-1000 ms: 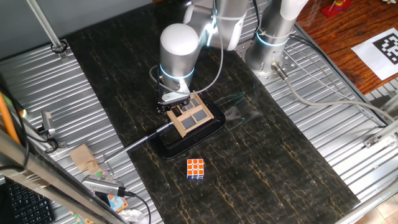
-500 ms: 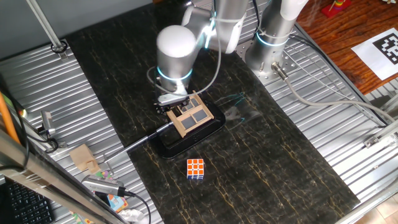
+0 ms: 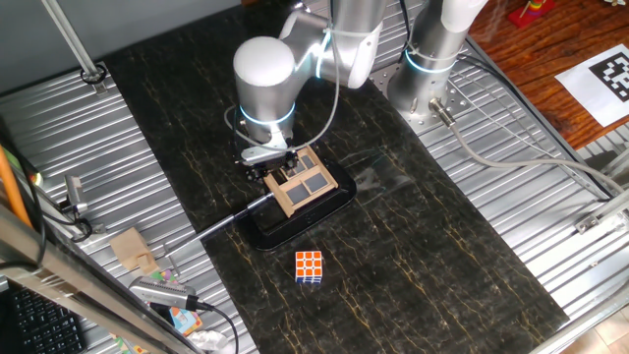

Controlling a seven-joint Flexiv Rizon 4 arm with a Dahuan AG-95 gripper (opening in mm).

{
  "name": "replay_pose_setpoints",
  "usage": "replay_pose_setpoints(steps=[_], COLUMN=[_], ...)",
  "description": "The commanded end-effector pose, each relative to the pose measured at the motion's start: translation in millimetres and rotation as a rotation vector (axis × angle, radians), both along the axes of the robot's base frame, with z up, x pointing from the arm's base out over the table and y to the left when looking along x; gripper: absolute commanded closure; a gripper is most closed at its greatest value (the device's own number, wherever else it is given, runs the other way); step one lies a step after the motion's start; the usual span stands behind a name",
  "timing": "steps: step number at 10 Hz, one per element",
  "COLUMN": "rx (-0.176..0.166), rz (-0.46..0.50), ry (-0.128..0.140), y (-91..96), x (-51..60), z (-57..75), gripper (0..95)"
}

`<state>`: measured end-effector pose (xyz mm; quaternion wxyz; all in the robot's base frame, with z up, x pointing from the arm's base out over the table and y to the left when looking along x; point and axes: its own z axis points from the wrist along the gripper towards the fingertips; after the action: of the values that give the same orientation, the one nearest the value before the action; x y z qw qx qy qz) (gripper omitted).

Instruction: Close a sliding window

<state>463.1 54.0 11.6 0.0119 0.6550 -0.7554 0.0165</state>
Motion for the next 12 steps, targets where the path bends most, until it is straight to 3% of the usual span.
replay_pose_setpoints(steps=[1, 2, 3, 5, 6, 9, 10, 11, 12], rx=[0.002, 0.000, -0.002, 0.005, 0.002, -0.006, -0.004, -0.001, 0.004], rz=[-0.002, -0.003, -0.009, -0.011, -0.012, -0.008, -0.004, -0.003, 0.007], ry=[0.016, 0.016, 0.032, 0.025, 0.025, 0.030, 0.028, 0.025, 0.026], y=[2.5, 2.5, 2.3, 3.6, 4.7, 5.5, 5.7, 5.8, 5.8], x=[4.2, 4.3, 4.2, 6.9, 8.8, 10.1, 10.3, 10.4, 10.4], z=[0.2, -0.2, 0.3, 2.2, 3.4, 4.1, 3.9, 3.9, 3.9], gripper=[57.0, 57.0, 57.0, 57.0, 76.0, 76.0, 57.0, 57.0, 38.0])
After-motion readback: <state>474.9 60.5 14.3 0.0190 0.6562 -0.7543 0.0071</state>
